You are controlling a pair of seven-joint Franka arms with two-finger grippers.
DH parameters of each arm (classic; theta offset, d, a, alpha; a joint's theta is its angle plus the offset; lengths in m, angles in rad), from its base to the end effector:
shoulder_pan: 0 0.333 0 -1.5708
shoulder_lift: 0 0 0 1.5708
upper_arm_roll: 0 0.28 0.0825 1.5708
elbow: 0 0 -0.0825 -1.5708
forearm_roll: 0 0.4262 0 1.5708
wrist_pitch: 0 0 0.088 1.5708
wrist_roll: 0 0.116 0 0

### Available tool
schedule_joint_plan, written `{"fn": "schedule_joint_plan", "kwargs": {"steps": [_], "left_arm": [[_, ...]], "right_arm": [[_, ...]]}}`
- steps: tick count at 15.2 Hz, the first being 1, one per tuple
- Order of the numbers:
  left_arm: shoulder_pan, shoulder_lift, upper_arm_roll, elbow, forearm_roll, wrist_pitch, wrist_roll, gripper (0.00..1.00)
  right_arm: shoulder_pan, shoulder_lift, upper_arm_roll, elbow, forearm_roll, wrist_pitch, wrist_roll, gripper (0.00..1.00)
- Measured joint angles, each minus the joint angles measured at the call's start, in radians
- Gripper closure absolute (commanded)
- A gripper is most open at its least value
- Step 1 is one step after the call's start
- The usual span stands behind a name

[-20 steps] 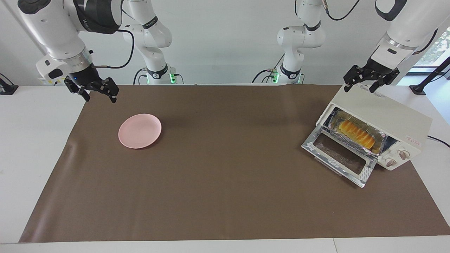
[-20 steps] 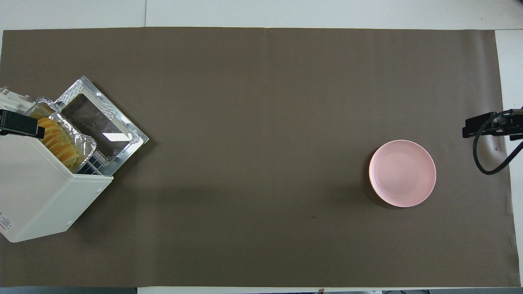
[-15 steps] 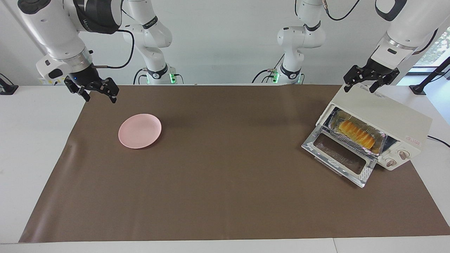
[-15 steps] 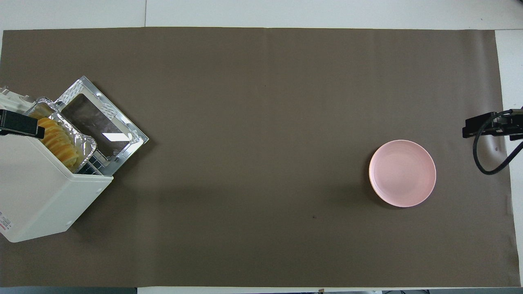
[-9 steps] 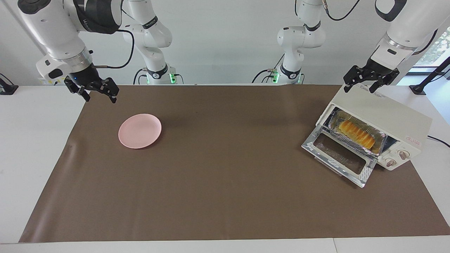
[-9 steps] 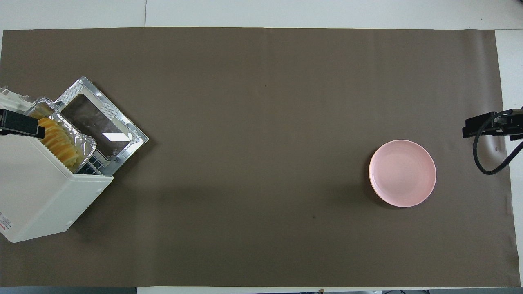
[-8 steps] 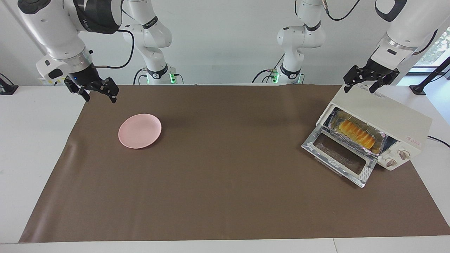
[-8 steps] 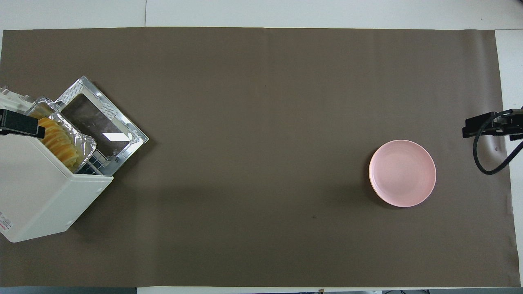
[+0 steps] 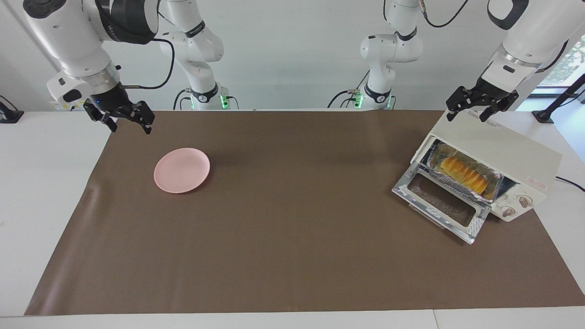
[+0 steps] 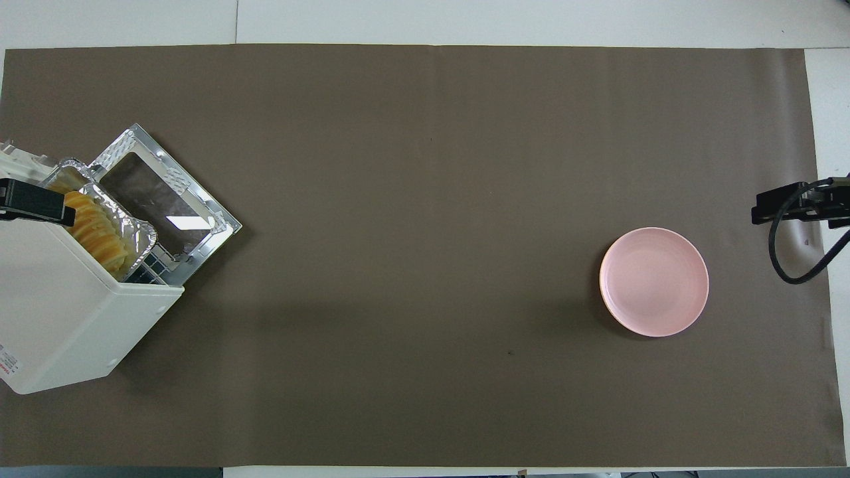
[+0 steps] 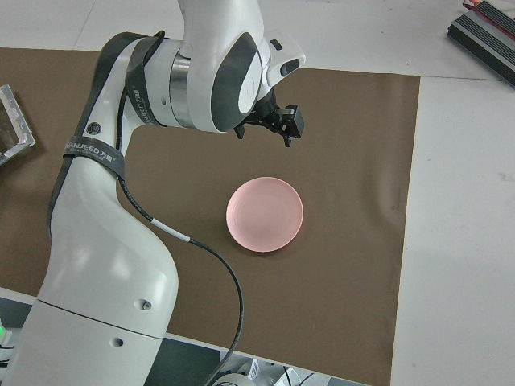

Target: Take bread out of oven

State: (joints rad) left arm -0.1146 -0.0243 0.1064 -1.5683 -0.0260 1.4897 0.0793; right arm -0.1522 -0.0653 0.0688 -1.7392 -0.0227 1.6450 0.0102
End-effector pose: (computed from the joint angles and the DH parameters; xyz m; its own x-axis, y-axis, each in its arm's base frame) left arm 0.5811 -0.0073 0.5882 0.9946 -0.0896 -0.0519 -0.0880 -0.9956 0.0328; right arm 0.5790 -0.0500 0.5374 0.9953 -0.0920 -0.0288 -0.0912 -0.9955 0.0273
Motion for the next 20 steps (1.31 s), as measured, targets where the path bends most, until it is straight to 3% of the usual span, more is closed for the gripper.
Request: {"fn": "schedule_joint_plan", "kwargs": {"steps": [8, 16, 20], "left_arm": [[-0.028, 0.017, -0.003, 0.016, 0.000, 0.017, -0.049, 0.00], [-0.063, 0.385, 0.016, 0.295, 0.003, 0.071, -0.280, 0.00], [-0.064, 0.436, 0.027, 0.301, 0.140, 0.127, -0.406, 0.00]], "right_arm": [[0.000, 0.000, 0.000, 0.000, 0.000, 0.000, 0.000, 0.00], [0.000, 0.000, 0.000, 0.000, 0.000, 0.000, 0.000, 0.00], [0.000, 0.000, 0.000, 0.000, 0.000, 0.000, 0.000, 0.00]]}}
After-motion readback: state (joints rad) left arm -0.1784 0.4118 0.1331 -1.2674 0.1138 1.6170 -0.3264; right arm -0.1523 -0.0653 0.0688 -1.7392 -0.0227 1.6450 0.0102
